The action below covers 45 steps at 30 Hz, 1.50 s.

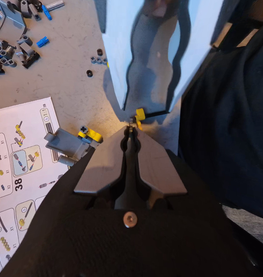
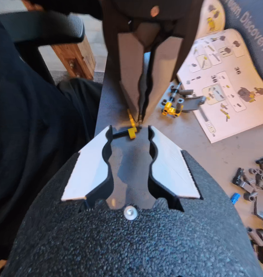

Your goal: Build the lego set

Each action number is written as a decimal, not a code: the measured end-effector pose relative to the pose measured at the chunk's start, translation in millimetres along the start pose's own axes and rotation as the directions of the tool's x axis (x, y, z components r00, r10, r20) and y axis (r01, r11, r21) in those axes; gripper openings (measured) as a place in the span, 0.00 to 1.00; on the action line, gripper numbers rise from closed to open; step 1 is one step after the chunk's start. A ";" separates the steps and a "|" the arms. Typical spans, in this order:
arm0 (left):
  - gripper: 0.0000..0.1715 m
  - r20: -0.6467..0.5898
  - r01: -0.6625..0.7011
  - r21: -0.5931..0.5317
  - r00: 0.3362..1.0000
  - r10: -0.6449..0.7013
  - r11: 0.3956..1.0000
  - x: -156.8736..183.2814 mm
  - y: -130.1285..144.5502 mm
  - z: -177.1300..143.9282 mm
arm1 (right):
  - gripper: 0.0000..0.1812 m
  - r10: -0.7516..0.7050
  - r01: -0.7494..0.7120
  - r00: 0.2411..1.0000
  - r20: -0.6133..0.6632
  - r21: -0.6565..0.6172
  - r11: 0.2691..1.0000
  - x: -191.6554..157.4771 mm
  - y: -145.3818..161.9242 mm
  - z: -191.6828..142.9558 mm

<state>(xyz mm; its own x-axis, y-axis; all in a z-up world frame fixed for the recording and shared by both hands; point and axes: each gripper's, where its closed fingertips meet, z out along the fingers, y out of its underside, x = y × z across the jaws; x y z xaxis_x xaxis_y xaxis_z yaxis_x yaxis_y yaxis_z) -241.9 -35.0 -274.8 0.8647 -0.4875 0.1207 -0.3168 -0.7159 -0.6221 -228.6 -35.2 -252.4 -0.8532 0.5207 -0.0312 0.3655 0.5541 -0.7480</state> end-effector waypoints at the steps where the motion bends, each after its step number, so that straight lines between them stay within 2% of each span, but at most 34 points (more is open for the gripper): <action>1: 0.02 0.004 -0.001 -0.003 1.000 0.001 1.000 -0.2 -0.1 0.0 | 0.21 0.024 -0.024 1.000 0.004 0.019 1.000 4.5 -3.8 -3.0; 2: 0.02 0.007 0.002 -0.004 1.000 -0.002 1.000 -0.4 -0.3 0.2 | 0.17 0.042 -0.042 0.999 0.005 0.020 0.999 8.5 -5.2 -4.2; 5: 0.01 0.008 0.010 -0.004 1.000 -0.010 1.000 -0.8 -0.8 0.4 | 0.15 0.042 -0.044 0.999 -0.028 -0.060 0.997 19.2 3.8 1.0; 9: 0.02 0.031 -0.012 -0.015 0.999 0.013 1.000 -1.5 -0.3 0.1 | 0.05 0.042 -0.045 0.999 -0.034 -0.111 0.993 25.2 10.3 8.5; 19: 0.01 0.068 -0.024 -0.004 0.997 0.024 1.000 -3.6 -3.5 -0.6 | 0.05 0.044 -0.039 0.998 0.038 -0.117 0.992 21.4 6.3 11.2; 27: 0.02 0.057 0.040 -0.009 0.998 -0.039 0.999 -0.9 0.4 -0.4 | 0.02 0.043 -0.033 0.997 0.068 -0.154 0.988 15.3 9.8 17.1; 32: 0.08 0.080 0.089 0.023 0.993 -0.090 0.996 -3.1 -3.8 -9.9 | 0.02 0.026 -0.016 0.998 0.055 -0.182 0.983 19.0 11.8 13.1; 35: 0.12 0.071 0.049 0.028 0.996 -0.051 0.998 4.7 -8.8 -10.3 | 0.02 0.022 -0.009 0.997 0.068 -0.188 0.982 18.1 11.4 10.6; 39: 0.12 0.138 -0.010 -0.041 0.990 0.016 0.999 2.0 -4.2 -3.2 | 0.02 0.008 0.008 0.997 0.079 -0.208 0.978 16.2 13.0 12.2; 45: 0.10 0.161 -0.053 -0.050 0.985 0.060 0.997 4.3 -4.8 -1.2 | 0.02 -0.013 0.033 0.996 0.086 -0.232 0.972 15.9 12.7 15.0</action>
<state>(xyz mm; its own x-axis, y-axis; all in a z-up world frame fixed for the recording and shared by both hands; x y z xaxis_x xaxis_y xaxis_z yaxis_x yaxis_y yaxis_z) -237.2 -34.3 -270.4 0.8956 -0.4427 -0.0430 -0.3808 -0.7133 -0.5884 -243.1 -29.6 -272.4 -0.8870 0.4551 -0.0783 0.4133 0.7068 -0.5741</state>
